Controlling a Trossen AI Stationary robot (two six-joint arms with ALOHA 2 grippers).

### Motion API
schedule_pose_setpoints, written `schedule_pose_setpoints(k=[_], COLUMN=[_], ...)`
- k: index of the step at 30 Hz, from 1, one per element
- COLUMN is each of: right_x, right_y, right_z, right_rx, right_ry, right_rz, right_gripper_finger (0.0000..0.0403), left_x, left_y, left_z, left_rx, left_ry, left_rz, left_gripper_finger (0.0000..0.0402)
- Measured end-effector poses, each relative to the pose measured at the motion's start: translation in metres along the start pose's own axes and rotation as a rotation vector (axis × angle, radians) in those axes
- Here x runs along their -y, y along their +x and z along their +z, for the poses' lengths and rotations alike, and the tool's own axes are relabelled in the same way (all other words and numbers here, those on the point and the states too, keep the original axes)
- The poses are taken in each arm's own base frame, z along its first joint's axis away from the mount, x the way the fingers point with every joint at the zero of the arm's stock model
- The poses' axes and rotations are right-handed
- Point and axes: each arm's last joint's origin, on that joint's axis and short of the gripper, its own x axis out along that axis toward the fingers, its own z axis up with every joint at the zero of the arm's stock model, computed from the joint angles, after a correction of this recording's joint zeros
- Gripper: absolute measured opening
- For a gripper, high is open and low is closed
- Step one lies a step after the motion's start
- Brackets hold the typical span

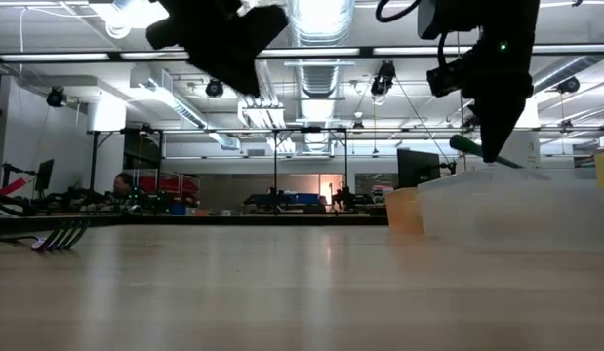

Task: Sort silverware by color (type)
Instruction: Put the blue fork into the transparent bin

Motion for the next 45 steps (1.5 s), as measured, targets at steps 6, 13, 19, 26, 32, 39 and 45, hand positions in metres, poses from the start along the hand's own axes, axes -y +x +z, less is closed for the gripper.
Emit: schedule_pose_setpoints(k=[6,13,19,26,32,39,45], right_x=[-0.002,-0.003,-0.003,-0.002,-0.002,-0.002,-0.002], right_y=[-0.006,-0.037,-0.064,-0.08,-0.083,-0.082,-0.082], right_z=[0.005,0.018,0.028,0.034,0.035,0.035,0.035], right_rx=[0.019,0.077,0.147,0.198,0.208,0.205,0.208], right_ry=[-0.082,-0.161,-0.176,-0.182,-0.174,-0.137,-0.133], right_rz=[0.041,0.095,0.126,0.15,0.156,0.159,0.162], right_gripper_finger=[0.0045,0.0094,0.012,0.0127,0.0128,0.0128,0.0128], left_x=[-0.008,-0.022,-0.017,-0.023,-0.031,-0.049,-0.054], left_y=[-0.003,-0.015,-0.023,-0.013,-0.003,0.004,0.01], left_z=[-0.016,-0.033,-0.051,-0.099,-0.121,-0.129,-0.136], left_rx=[-0.365,-0.728,-0.759,-0.868,-0.822,-0.74,-0.75], left_ry=[0.145,0.422,0.777,0.943,0.894,0.911,0.86], left_rz=[-0.108,-0.2,-0.404,-0.609,-0.676,-0.558,-0.555], left_gripper_finger=[0.0068,0.0068,0.0068,0.0063,0.004,0.0037,0.0036])
